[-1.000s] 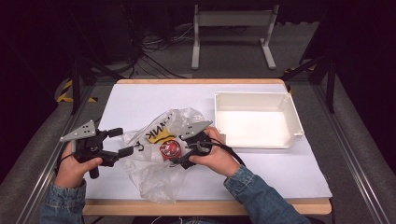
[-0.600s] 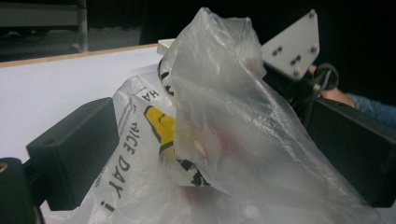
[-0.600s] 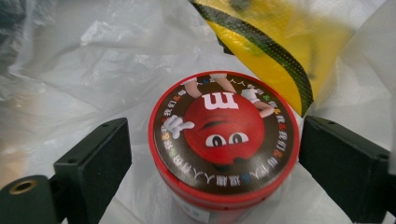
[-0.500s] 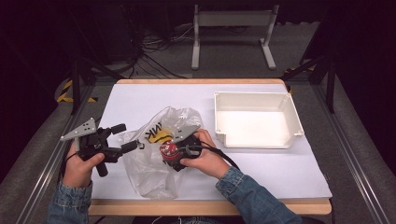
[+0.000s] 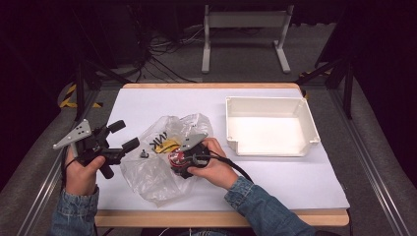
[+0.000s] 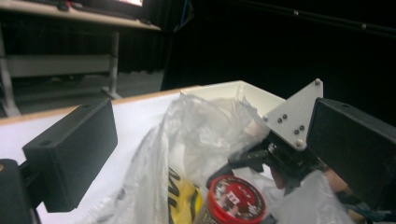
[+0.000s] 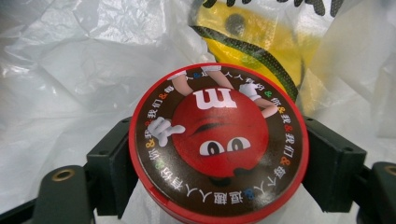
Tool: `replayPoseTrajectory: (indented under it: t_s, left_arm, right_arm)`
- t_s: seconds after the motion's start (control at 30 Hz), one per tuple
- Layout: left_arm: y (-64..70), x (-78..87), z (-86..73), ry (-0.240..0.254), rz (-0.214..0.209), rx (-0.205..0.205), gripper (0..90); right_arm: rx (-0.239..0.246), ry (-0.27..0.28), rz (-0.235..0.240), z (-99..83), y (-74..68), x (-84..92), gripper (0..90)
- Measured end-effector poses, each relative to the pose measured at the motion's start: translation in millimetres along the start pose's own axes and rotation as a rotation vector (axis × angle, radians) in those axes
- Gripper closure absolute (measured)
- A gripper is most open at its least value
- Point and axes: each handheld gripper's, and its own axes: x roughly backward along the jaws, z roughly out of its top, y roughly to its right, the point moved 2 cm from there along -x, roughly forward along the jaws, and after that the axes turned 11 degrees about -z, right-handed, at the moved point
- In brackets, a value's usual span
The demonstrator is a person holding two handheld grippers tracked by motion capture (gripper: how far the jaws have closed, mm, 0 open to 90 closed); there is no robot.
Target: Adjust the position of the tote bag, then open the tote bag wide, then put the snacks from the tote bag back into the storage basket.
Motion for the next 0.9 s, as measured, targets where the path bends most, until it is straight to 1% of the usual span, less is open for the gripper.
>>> replayPoseTrajectory:
  t_s: [0.1,0.17,0.2,0.27,0.33,0.53,0.63,0.73,0.9]
  left_arm:
    - [-3.4,5.9,0.9,0.008,0.027,-0.002,3.0]
    - [-5.8,8.9,1.3,0.010,0.049,-0.004,3.0]
    - [-5.8,8.9,1.3,0.010,0.049,-0.004,3.1]
    - [-8.6,10.6,1.5,0.011,0.066,-0.004,3.1]
    - [-10.4,11.7,1.0,0.017,0.075,0.008,3.4]
    - [-12.0,15.4,-0.8,0.013,0.086,0.012,3.4]
    - [-13.5,17.4,0.1,0.022,0.093,0.013,3.5]
    - [-15.0,20.0,0.2,0.017,0.103,0.004,3.5]
    - [-16.1,22.7,0.1,0.010,0.106,0.006,3.5]
  right_arm:
    - [0.002,0.001,-0.003,0.7,-1.7,3.4,22.2]
    - [0.000,0.016,-0.003,3.1,-3.8,7.9,22.2]
    - [0.000,0.016,-0.003,3.1,-3.8,7.9,22.2]
    - [0.005,0.036,-0.001,6.4,-5.4,13.6,22.2]
    - [0.002,0.049,-0.002,8.7,-6.0,19.3,22.2]
    - [-0.013,0.074,-0.011,12.1,-4.3,33.0,22.2]
    - [-0.019,0.087,-0.004,14.2,-3.7,39.3,22.2]
    - [-0.025,0.095,-0.004,16.3,-2.8,45.3,22.2]
    - [-0.034,0.111,0.014,21.5,0.2,58.5,22.2]
